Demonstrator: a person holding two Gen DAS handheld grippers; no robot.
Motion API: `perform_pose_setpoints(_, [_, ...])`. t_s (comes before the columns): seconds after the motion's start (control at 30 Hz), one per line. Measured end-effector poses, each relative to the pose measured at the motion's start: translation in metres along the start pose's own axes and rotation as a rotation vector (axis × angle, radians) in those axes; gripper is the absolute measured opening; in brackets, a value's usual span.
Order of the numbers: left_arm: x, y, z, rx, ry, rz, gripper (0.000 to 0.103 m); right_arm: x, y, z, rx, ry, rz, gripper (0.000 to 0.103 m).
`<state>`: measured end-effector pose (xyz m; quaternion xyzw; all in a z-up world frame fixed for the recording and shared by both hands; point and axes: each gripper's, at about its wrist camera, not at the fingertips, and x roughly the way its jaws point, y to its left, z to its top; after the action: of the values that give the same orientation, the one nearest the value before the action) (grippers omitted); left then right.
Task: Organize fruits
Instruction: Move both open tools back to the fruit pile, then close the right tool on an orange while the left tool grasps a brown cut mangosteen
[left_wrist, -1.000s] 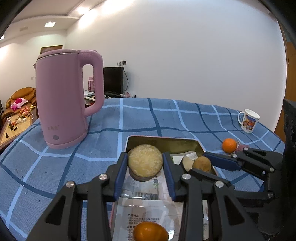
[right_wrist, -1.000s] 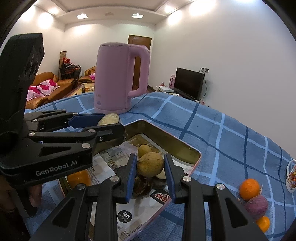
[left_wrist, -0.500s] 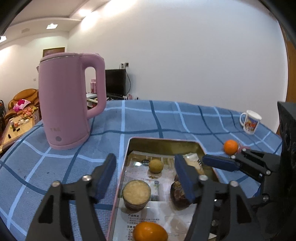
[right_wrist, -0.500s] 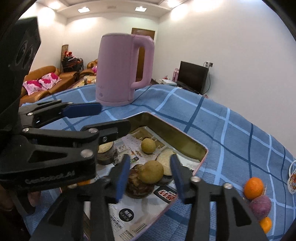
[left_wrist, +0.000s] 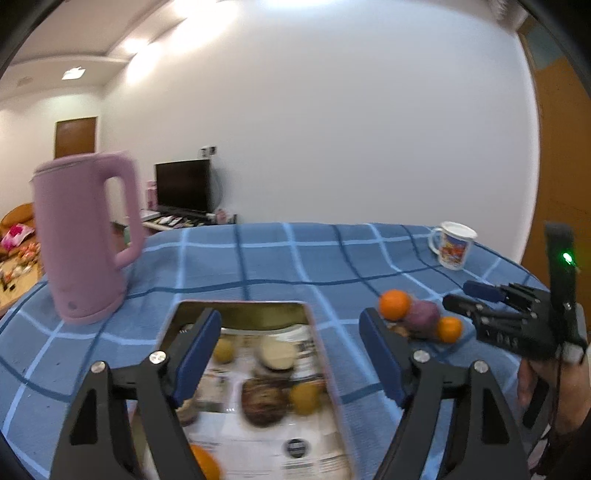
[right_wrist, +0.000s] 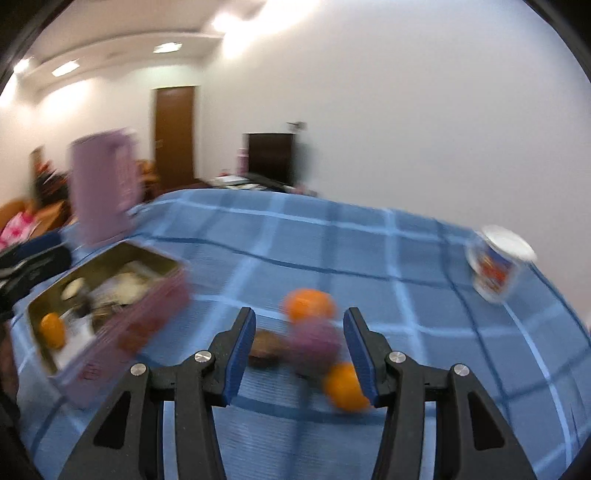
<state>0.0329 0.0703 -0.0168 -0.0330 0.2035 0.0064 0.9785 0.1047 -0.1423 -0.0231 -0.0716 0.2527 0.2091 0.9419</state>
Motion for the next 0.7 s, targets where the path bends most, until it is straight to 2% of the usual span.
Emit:
perform_pose_setpoints(0.1, [0.008, -0.027, 0.003, 0.036, 0.014, -0.042, 0.080, 0.007, -0.023, -0.005, 0.045, 0.054, -0.015, 0.052])
perform_pose_setpoints(0.23, [0.022, -0.057, 0.004, 0.086, 0.041, -0.070, 0.080, 0.020, -0.031, -0.012, 0.059, 0.132, 0.012, 0.052])
perform_pose_setpoints(0.33, [0.037, -0.072, 0.004, 0.095, 0.090, -0.095, 0.080, 0.027, -0.030, -0.015, 0.067, 0.175, 0.024, 0.051])
perform_pose_setpoints(0.47, [0.053, -0.083, 0.003, 0.093, 0.146, -0.128, 0.080, 0.028, -0.042, -0.017, 0.100, 0.187, 0.043, 0.052])
perform_pose_setpoints(0.57, [0.061, -0.092, 0.000, 0.113, 0.171, -0.136, 0.080, 0.023, -0.048, -0.019, 0.137, 0.158, 0.075, 0.051])
perform_pose_setpoints(0.7, [0.083, -0.105, -0.008, 0.153, 0.240, -0.122, 0.079, 0.031, -0.046, -0.022, 0.122, 0.219, 0.087, 0.052])
